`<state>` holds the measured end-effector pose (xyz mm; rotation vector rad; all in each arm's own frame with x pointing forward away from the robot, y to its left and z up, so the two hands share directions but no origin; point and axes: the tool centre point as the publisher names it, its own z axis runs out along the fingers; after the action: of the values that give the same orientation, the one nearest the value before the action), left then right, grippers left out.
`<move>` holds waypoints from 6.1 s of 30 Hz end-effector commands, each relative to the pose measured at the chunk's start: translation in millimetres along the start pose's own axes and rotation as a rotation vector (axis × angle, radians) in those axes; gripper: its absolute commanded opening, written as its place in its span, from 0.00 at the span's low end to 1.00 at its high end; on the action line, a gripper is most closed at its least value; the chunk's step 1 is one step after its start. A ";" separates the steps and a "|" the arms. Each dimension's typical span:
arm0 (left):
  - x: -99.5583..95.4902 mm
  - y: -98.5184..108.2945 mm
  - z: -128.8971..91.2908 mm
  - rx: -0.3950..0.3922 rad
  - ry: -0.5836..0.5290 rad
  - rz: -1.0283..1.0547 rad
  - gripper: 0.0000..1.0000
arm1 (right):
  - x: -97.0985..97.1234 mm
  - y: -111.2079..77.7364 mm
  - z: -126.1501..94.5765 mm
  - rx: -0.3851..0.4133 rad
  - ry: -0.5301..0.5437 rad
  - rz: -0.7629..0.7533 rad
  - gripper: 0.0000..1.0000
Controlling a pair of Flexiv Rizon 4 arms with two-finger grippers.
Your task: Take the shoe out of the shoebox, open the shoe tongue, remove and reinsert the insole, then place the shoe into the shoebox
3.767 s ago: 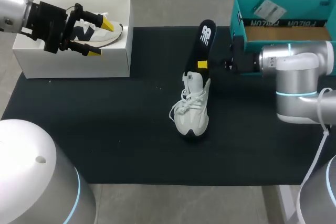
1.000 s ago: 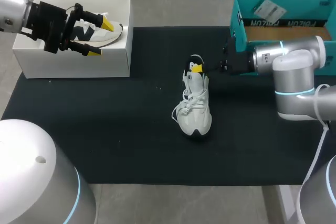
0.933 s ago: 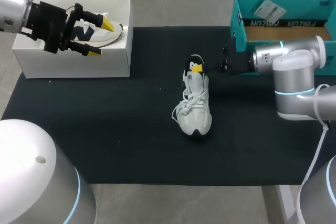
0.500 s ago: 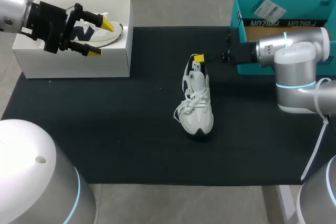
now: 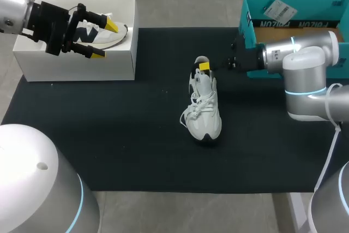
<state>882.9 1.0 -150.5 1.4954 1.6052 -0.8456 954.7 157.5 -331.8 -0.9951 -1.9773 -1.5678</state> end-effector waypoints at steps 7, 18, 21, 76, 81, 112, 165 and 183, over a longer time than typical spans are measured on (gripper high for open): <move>-0.2 1.1 0.1 0.002 0.004 0.001 1.00 | 1.2 -19.1 9.4 0.032 0.007 0.039 0.00; -0.2 1.1 0.1 0.002 0.004 0.001 1.00 | 2.4 -3.7 3.5 0.015 -0.028 -0.010 0.58; -0.2 1.1 0.1 0.002 0.004 0.001 1.00 | 2.1 2.8 0.7 0.012 -0.035 -0.028 0.64; -0.2 1.1 0.1 0.002 0.004 0.001 1.00 | 4.6 9.6 0.6 0.020 -0.065 -0.070 1.00; -0.2 1.1 0.1 0.002 0.004 0.001 1.00 | 7.1 12.9 -4.0 0.024 -0.080 -0.083 1.00; -0.2 1.1 0.1 0.002 0.004 0.001 1.00 | 50.8 41.5 -55.1 0.136 -0.430 -0.029 0.00; -0.2 1.1 0.1 0.002 0.004 0.001 1.00 | 43.7 35.9 -23.2 0.686 -1.209 0.231 0.00; -0.2 1.1 0.1 0.002 0.004 0.001 1.00 | 11.6 10.1 -23.4 0.509 -1.242 0.228 0.00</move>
<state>882.9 1.0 -150.5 1.4954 1.6052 -0.8455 960.5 145.1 -294.9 -2.0891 -2.5741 -0.0345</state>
